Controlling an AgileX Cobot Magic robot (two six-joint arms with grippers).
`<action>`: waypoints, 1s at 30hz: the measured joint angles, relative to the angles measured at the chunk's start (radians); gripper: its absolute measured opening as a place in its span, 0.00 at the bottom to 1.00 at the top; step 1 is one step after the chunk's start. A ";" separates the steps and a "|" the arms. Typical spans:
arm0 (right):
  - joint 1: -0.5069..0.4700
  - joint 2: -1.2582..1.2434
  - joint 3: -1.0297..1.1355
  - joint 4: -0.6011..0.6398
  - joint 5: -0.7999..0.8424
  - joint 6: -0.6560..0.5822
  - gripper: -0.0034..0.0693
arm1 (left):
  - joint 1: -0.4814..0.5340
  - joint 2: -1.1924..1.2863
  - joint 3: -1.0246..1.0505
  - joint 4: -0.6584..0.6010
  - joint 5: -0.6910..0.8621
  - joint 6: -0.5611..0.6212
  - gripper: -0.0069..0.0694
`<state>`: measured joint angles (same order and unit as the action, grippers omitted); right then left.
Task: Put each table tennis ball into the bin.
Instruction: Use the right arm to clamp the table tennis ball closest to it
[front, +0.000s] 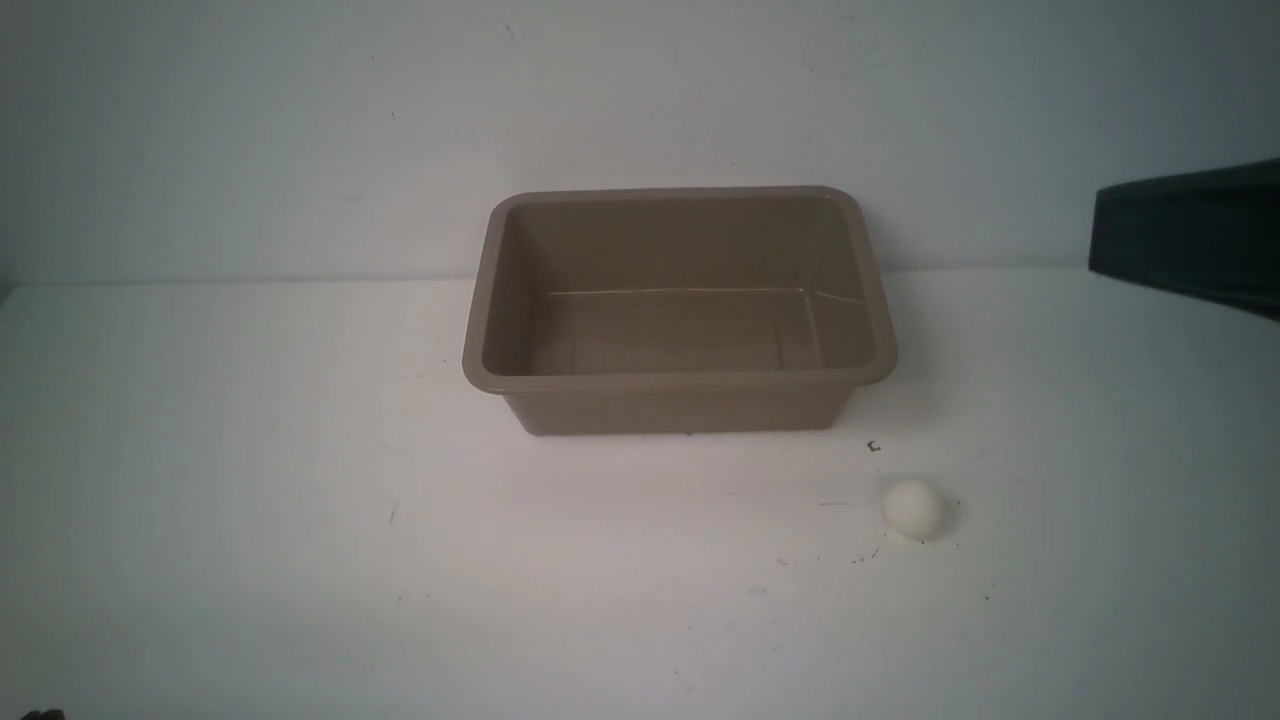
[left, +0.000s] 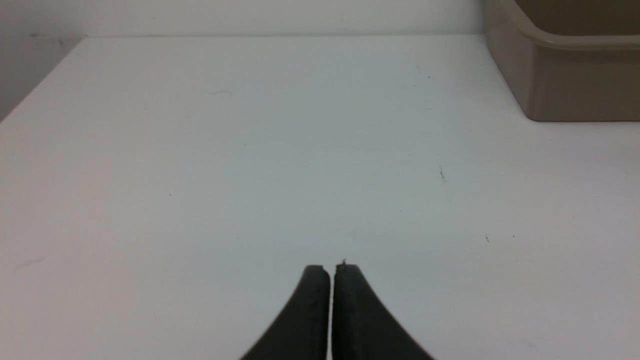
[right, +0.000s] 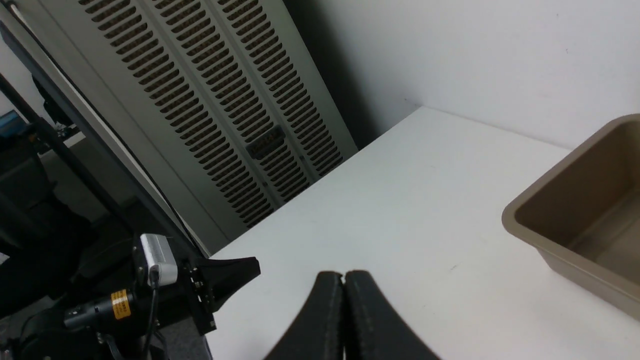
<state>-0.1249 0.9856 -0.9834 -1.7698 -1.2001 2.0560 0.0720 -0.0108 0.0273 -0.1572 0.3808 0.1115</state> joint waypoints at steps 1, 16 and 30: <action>0.000 0.000 0.000 0.000 0.010 -0.018 0.02 | 0.000 0.000 0.000 0.000 0.000 0.000 0.09; 0.000 0.000 0.025 0.000 0.565 -0.286 0.02 | 0.000 0.000 0.000 0.000 0.000 0.000 0.09; 0.000 0.002 0.034 0.053 1.388 -0.591 0.02 | 0.000 0.000 0.000 0.000 0.000 0.000 0.09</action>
<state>-0.1249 0.9874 -0.9497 -1.7172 0.1876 1.4649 0.0720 -0.0108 0.0273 -0.1572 0.3808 0.1115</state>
